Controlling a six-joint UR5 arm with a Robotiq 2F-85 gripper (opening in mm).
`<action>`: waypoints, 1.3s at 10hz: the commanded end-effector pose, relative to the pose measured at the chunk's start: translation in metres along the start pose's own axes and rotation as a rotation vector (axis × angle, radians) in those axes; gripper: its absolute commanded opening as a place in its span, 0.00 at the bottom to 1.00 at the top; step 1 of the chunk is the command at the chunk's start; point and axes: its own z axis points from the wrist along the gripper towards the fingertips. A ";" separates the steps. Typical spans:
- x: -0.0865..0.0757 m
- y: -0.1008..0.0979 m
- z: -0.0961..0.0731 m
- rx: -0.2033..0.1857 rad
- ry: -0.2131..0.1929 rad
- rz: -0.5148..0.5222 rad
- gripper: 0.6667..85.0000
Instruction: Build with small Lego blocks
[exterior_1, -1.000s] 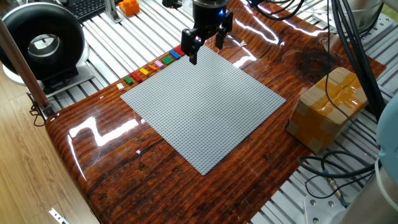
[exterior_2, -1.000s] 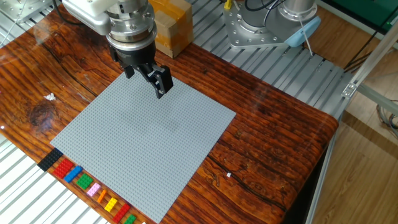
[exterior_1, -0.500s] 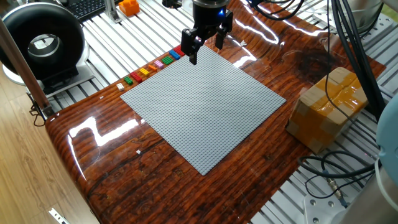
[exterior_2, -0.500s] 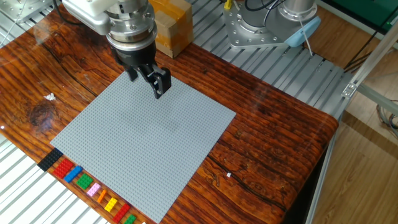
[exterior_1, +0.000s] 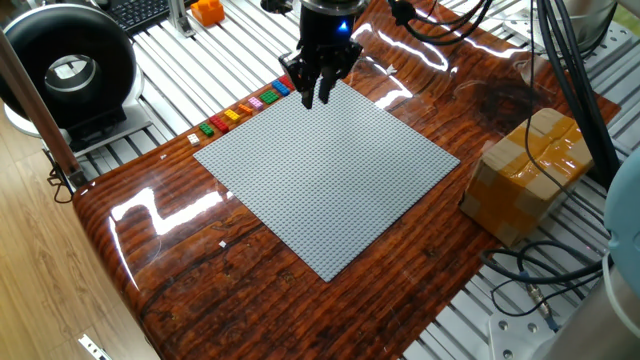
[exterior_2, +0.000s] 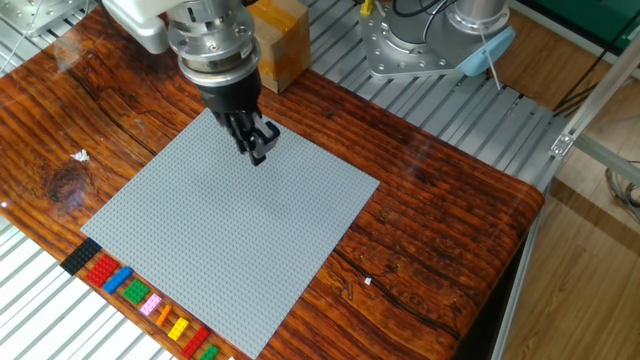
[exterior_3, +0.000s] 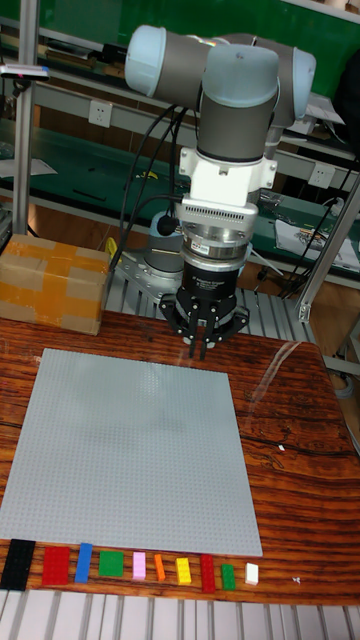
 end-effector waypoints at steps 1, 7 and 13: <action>-0.001 0.009 -0.001 -0.028 0.000 0.023 0.00; -0.025 -0.001 0.009 0.038 -0.053 -0.002 0.00; -0.024 -0.009 0.017 0.075 -0.040 -0.017 0.00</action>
